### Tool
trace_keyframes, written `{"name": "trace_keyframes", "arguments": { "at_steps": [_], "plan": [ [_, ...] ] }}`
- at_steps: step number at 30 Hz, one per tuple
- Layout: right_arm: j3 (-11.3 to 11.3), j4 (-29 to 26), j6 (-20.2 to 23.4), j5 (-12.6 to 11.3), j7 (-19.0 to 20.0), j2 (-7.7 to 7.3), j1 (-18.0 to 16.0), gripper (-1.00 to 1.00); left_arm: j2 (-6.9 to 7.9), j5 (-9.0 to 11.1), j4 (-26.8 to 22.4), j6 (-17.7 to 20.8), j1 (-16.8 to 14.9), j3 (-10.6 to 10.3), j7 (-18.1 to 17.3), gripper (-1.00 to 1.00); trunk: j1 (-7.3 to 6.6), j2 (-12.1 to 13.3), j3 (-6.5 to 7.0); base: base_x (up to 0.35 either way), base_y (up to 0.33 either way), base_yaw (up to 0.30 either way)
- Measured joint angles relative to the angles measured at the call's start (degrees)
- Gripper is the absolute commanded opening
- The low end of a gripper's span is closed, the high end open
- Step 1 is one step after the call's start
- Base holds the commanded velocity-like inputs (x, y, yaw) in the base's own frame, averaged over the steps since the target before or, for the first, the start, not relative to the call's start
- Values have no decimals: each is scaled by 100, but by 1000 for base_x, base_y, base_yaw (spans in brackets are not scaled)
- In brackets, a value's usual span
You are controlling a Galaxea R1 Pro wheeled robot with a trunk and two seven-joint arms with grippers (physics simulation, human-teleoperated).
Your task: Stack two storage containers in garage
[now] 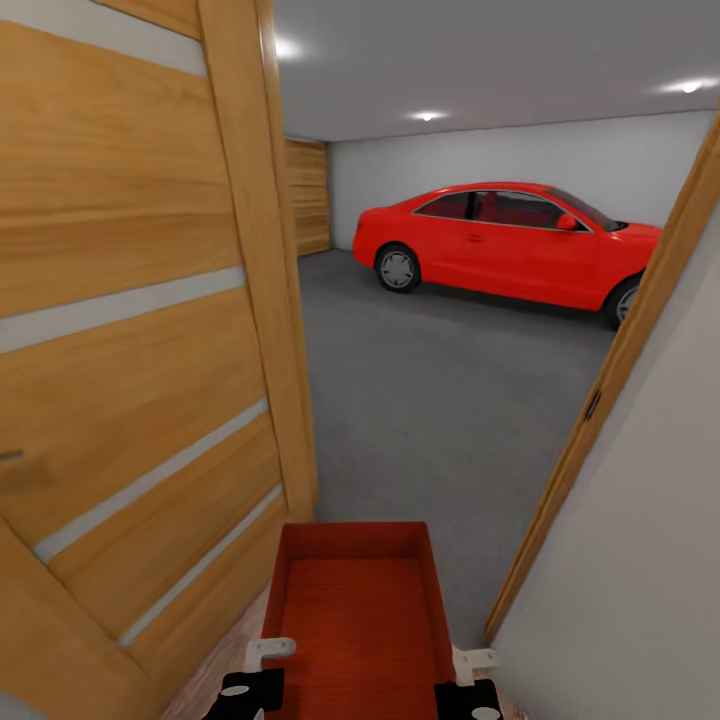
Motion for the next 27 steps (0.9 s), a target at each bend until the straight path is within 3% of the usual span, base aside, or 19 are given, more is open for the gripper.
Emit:
{"name": "trace_keyframes", "arguments": {
  "at_steps": [15,27],
  "plan": [
    [2,4,-3,-5,5,0,0,-100,-1,-2,-1,3,1,0,4,-100,-1,0,0,117,275,-208],
    [3,3,-4,-6,0,0,0,-100,-1,-3,2,0,0,1,0,-100,0,0,0,10,20,-209]
  ]
}}
